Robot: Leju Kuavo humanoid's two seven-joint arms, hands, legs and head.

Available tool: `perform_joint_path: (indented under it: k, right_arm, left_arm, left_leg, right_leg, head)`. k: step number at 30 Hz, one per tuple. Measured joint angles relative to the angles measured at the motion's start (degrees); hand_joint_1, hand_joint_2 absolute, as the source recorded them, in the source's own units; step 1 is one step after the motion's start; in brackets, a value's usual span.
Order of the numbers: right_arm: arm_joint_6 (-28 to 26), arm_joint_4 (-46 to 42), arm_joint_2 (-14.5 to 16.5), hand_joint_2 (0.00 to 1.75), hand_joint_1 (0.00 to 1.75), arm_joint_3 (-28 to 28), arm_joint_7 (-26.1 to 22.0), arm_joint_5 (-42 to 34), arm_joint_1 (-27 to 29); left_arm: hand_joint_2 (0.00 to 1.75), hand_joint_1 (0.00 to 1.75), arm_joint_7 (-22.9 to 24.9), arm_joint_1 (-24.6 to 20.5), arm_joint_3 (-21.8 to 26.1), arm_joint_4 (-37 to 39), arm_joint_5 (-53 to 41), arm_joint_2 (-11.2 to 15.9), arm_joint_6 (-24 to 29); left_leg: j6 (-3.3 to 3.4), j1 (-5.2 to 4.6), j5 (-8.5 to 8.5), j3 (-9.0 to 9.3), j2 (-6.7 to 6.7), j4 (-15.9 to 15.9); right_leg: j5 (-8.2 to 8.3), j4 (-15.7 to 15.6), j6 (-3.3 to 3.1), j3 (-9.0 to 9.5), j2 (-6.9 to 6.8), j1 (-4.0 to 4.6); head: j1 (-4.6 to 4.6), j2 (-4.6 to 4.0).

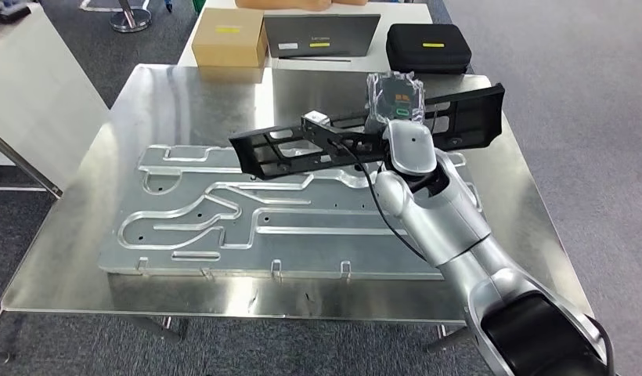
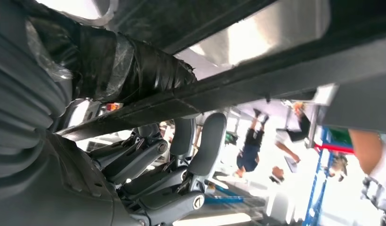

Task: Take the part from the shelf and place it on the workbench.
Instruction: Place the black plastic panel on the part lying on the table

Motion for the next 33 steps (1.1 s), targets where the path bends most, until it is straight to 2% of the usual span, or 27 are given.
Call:
perform_joint_path:
  k: [1,3,5,9,13,19,33]
  right_arm:
    - [0.21,-0.04,0.02,1.75,1.75,0.0,0.01,0.02,0.19]
    - [0.67,-0.07,0.2,0.87,0.87,0.0,0.03,0.04,0.48]
    - [1.18,0.03,0.77,0.0,0.0,0.0,0.04,0.05,0.58]
    - [1.78,1.26,2.76,0.0,0.0,0.0,0.48,0.21,0.38]
    - [1.74,4.0,4.97,0.0,0.0,0.0,1.02,0.56,-0.87]
    - [1.4,5.75,5.92,0.0,0.0,0.0,0.59,0.54,-2.12]
    - [2.93,5.21,4.19,0.0,0.0,0.0,-0.96,0.07,-2.0]
  left_arm:
    - [1.75,0.0,-0.33,0.01,0.02,0.0,0.32,0.04,-0.08]
    - [1.75,0.0,-1.06,-0.02,0.08,-0.01,0.82,0.16,-0.33]
    - [1.75,0.0,-1.6,-0.1,0.11,-0.01,0.86,0.27,-0.68]
    - [1.75,0.0,-2.35,-0.18,0.11,-0.01,0.33,0.56,-1.1]
    - [0.0,0.0,-2.2,-0.17,0.11,-0.01,0.49,0.76,-1.34]
    - [0.0,0.0,-2.83,-0.14,0.11,-0.01,0.6,0.81,-0.55]
    - [0.0,0.0,-3.49,-0.12,0.92,-0.01,2.01,0.8,0.89]
  left_leg:
    - [0.02,-0.07,0.15,0.06,0.03,-0.18]
    - [0.14,-0.25,0.2,0.35,0.09,-0.62]
    - [0.17,-0.27,0.09,0.59,0.15,-1.01]
    - [0.15,-0.27,0.05,0.81,0.21,-1.32]
    - [0.01,-0.27,0.13,0.87,0.21,-1.35]
    - [-0.23,-0.26,0.24,0.9,0.2,-1.35]
    - [-0.27,-0.3,0.19,0.88,0.21,-1.31]
  right_leg:
    - [0.07,-0.36,0.21,0.13,0.01,-0.08]
    - [0.23,-0.91,0.67,0.37,0.08,-0.32]
    - [0.07,-0.89,0.7,0.37,0.17,-0.31]
    - [-0.09,-0.78,0.49,0.36,0.25,-0.29]
    - [-0.16,-0.54,0.35,0.29,0.23,-0.26]
    - [-0.13,-0.44,0.27,0.26,0.21,-0.25]
    - [-0.13,-0.45,0.27,0.28,0.2,-0.49]
  head:
    - [0.03,-0.01]
    - [0.02,-0.01]
    - [0.01,-0.01]
    - [0.01,-0.01]
    - [0.01,-0.01]
    - [0.02,-0.01]
    - [0.03,-0.01]
